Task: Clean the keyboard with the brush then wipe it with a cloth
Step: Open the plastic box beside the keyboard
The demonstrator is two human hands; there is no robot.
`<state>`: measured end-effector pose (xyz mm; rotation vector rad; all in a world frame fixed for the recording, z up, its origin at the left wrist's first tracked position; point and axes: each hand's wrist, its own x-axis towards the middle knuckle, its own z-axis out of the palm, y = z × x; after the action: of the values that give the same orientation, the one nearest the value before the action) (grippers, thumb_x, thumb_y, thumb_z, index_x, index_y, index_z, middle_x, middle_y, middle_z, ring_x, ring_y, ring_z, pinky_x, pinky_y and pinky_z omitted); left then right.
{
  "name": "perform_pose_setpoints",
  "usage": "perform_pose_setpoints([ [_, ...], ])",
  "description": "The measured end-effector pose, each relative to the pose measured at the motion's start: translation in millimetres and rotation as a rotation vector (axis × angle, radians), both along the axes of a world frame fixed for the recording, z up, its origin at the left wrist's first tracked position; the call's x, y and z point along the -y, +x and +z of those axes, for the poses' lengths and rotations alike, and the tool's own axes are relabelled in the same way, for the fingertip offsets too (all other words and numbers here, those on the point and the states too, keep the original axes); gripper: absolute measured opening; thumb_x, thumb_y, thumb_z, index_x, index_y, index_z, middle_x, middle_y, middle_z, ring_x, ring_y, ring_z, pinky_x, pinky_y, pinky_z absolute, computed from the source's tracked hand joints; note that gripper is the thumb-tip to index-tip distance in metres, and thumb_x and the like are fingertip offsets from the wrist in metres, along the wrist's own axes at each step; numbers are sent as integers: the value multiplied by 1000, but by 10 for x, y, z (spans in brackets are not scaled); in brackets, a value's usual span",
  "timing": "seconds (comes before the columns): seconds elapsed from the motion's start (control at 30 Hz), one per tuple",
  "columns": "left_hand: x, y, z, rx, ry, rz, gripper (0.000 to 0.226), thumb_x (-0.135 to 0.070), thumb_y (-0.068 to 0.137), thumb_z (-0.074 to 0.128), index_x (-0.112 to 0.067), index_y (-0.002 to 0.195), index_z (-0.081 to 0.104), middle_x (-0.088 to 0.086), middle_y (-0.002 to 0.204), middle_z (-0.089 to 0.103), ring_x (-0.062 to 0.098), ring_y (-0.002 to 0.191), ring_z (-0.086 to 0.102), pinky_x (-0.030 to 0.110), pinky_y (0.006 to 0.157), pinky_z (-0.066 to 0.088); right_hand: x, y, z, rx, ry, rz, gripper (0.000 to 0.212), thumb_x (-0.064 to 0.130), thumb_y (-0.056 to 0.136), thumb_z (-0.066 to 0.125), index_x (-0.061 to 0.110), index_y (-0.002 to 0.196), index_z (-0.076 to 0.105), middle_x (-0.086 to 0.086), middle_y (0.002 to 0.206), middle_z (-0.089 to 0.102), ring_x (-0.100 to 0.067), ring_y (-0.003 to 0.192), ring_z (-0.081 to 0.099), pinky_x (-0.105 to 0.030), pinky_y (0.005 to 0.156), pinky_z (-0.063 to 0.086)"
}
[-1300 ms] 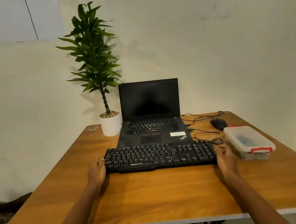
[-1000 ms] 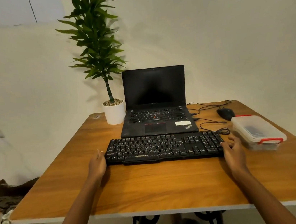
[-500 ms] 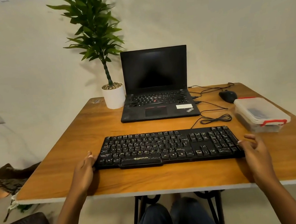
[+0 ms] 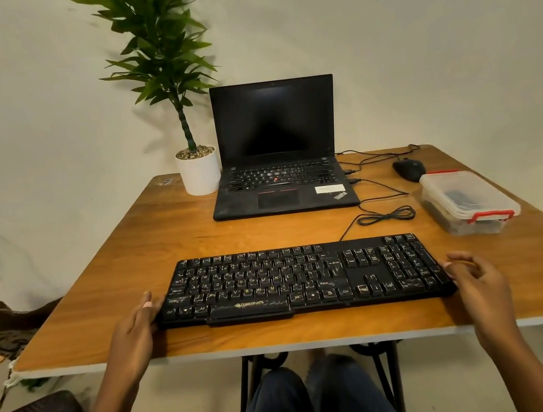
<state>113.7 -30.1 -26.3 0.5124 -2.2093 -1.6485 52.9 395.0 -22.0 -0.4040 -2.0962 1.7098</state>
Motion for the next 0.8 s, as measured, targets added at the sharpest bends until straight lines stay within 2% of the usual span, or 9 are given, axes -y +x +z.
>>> perform_pose_setpoints([
  [0.13, -10, 8, -8, 10, -60, 17, 39, -22, 102, 33, -6, 134, 48, 2, 145, 39, 23, 136, 35, 43, 114, 25, 13, 6, -3, -11, 5, 0, 19, 10, 91, 53, 11, 108, 61, -5, 105, 56, -18, 100, 50, -20, 64, 39],
  [0.27, -68, 18, 27, 19, -123, 22, 41, -20, 101, 34, -4, 137, 45, 6, 146, 40, 22, 133, 37, 36, 111, 27, 23, 13, -11, -14, 23, 4, 18, 7, 90, 52, 11, 106, 61, -4, 104, 57, -17, 98, 50, -20, 64, 38],
  [0.33, -130, 11, 54, 45, -184, 39, 40, -19, 101, 34, -4, 138, 44, 8, 132, 54, 21, 121, 48, 31, 100, 33, 27, 22, -7, -16, 33, 10, 18, 7, 90, 52, 12, 105, 62, -5, 104, 58, -17, 97, 50, -22, 65, 38],
  [0.4, -221, -21, 58, 54, -331, 111, 44, -22, 101, 38, -8, 143, 37, 13, 125, 58, 26, 118, 49, 38, 101, 35, 36, 28, -8, -19, 45, 18, 18, 7, 90, 52, 11, 105, 62, -4, 103, 58, -16, 96, 50, -20, 65, 38],
  [0.47, -373, -75, 79, 46, -521, 167, 47, -25, 99, 43, -13, 144, 36, 14, 138, 49, 33, 131, 36, 52, 111, 21, 43, 36, -12, -27, 54, 22, 18, 6, 90, 53, 12, 103, 62, -4, 101, 58, -16, 95, 52, -22, 66, 40],
  [0.5, -491, -117, 110, 35, -559, 166, 46, -24, 98, 46, -16, 142, 39, 11, 141, 46, 31, 135, 31, 52, 113, 13, 43, 37, -15, -32, 53, 25, 18, 6, 89, 53, 13, 103, 62, -4, 100, 59, -17, 94, 52, -25, 68, 40],
  [0.67, -1325, -402, 364, -78, -586, -111, 29, -24, 96, 48, -26, 123, 59, -7, 134, 53, 14, 131, 38, 43, 115, 1, -20, -10, -27, -45, -54, 19, 19, 10, 90, 54, 17, 107, 60, -2, 106, 58, -17, 99, 53, -26, 73, 46],
  [0.73, -1691, -555, 450, -118, -557, -265, 27, -26, 97, 46, -28, 119, 61, -11, 130, 55, 9, 127, 42, 41, 116, 4, -111, -77, -34, -60, -103, -75, 21, 12, 90, 54, 19, 109, 59, -3, 110, 58, -19, 102, 54, -34, 82, 49],
  [0.8, -2069, -740, 514, -174, -522, -433, 26, -25, 97, 46, -28, 119, 61, -12, 128, 57, 7, 123, 46, 45, 115, 18, -263, -168, -15, -90, -170, -210, 19, 14, 91, 52, 19, 108, 59, -5, 109, 59, -21, 101, 56, -39, 87, 49],
])
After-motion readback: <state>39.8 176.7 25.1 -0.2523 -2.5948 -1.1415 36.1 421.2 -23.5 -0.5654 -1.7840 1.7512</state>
